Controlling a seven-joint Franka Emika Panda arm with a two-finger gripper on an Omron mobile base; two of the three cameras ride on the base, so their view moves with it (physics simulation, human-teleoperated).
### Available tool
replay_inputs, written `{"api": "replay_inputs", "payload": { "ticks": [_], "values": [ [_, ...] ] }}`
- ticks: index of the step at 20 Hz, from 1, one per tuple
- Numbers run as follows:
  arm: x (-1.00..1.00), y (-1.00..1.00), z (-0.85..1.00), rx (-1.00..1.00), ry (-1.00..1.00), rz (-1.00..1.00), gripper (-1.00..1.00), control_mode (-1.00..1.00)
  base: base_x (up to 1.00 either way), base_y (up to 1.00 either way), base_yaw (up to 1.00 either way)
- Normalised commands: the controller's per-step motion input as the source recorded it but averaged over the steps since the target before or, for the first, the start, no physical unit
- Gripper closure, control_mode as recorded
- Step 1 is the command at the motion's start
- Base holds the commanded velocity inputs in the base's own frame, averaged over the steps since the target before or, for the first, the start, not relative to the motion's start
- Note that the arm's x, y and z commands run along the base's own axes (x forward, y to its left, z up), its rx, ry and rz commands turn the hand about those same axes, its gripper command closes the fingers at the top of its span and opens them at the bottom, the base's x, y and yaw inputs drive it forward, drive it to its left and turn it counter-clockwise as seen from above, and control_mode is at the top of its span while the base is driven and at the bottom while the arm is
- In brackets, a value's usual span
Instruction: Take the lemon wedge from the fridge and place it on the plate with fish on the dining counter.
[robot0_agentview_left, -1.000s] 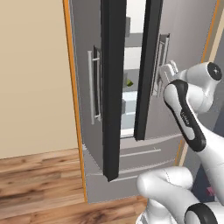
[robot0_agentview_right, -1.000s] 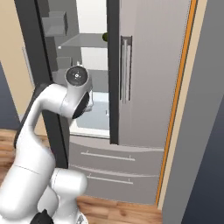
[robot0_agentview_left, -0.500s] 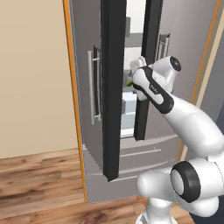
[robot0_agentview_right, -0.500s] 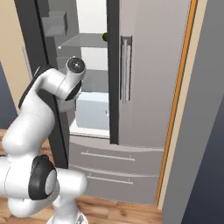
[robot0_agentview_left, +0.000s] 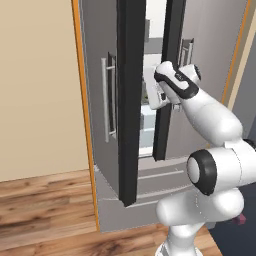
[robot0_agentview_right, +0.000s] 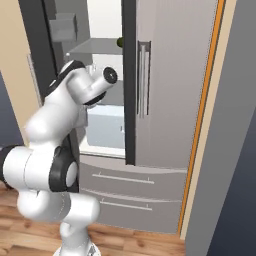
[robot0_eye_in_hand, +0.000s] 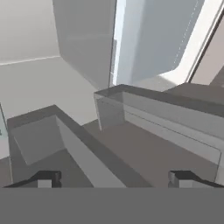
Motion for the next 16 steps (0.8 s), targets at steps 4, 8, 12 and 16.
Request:
{"api": "replay_inputs", "payload": {
  "ticks": [4,8,12,16],
  "values": [
    [0.52,1.00,-0.51,0.11,0.00,0.26,-1.00,-1.00,0.00,0.00,0.00],
    [0.42,1.00,-0.58,0.09,-0.03,0.18,-1.00,-1.00,0.00,0.00,0.00],
    [0.07,1.00,-0.77,-0.01,-0.19,0.04,-1.00,-1.00,0.00,0.00,0.00],
    [-0.05,1.00,-0.60,-0.09,-0.28,0.04,-1.00,-1.00,0.00,0.00,0.00]
  ]
}}
